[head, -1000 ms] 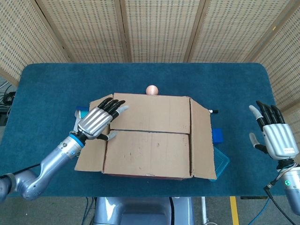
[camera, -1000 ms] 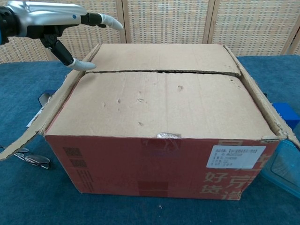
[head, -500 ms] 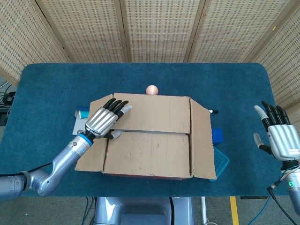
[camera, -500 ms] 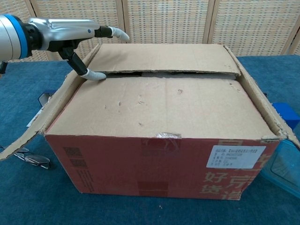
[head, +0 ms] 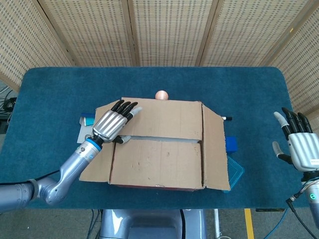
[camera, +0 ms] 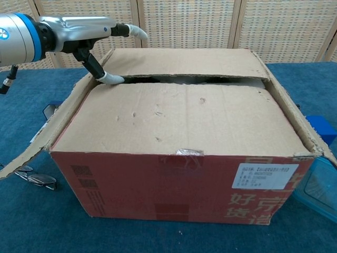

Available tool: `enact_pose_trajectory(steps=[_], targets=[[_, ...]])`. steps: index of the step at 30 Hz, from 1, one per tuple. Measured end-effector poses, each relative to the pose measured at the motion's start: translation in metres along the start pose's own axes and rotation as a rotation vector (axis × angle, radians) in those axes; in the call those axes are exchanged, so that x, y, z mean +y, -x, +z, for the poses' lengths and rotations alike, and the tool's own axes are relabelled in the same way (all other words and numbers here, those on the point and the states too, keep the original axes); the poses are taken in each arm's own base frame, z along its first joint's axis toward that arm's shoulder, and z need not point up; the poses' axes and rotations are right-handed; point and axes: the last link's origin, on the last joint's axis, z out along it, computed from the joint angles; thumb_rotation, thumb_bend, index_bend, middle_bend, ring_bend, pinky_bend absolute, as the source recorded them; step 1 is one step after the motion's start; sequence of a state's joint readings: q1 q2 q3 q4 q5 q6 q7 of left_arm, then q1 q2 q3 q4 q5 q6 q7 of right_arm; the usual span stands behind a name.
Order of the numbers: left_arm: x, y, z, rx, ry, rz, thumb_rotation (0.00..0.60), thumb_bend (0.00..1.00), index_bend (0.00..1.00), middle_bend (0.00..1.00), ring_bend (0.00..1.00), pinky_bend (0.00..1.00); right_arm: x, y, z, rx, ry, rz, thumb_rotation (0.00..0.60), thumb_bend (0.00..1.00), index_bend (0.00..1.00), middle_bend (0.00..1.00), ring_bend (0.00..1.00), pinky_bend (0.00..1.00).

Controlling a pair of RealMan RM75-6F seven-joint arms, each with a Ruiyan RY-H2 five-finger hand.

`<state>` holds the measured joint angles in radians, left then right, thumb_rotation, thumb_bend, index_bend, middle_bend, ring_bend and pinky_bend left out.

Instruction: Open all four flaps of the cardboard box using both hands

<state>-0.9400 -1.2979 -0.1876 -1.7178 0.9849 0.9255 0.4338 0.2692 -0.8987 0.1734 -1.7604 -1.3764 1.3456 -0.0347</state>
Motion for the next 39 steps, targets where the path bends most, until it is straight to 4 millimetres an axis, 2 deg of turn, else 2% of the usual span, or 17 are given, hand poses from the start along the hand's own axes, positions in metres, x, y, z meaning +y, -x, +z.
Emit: enact_pose_trajectory(steps=[7, 19, 28, 39], targets=[[-0.003, -0.008, 0.002, 0.036, -0.015, -0.032, 0.515, 0.33, 0.00, 0.00, 0.00, 0.00, 0.000, 0.000, 0.000, 0.001, 0.001, 0.001, 0.600, 0.47, 0.02, 0.00, 0.00, 0.00], [-0.018, -0.054, 0.011, 0.234, -0.048, -0.065, 0.515, 0.33, 0.00, 0.00, 0.00, 0.00, 0.000, -0.001, 0.000, 0.002, 0.004, 0.000, 0.600, 0.47, 0.02, 0.00, 0.00, 0.00], [-0.032, -0.079, 0.032, 0.310, -0.092, -0.038, 0.515, 0.33, 0.00, 0.00, 0.00, 0.00, 0.002, -0.003, -0.001, 0.003, 0.008, -0.001, 0.600, 0.47, 0.02, 0.00, 0.00, 0.00], [-0.042, -0.090, 0.065, 0.337, -0.159, 0.012, 0.514, 0.33, 0.00, 0.00, 0.00, 0.00, 0.001, -0.006, -0.004, 0.004, 0.006, -0.004, 0.600, 0.47, 0.02, 0.00, 0.00, 0.00]])
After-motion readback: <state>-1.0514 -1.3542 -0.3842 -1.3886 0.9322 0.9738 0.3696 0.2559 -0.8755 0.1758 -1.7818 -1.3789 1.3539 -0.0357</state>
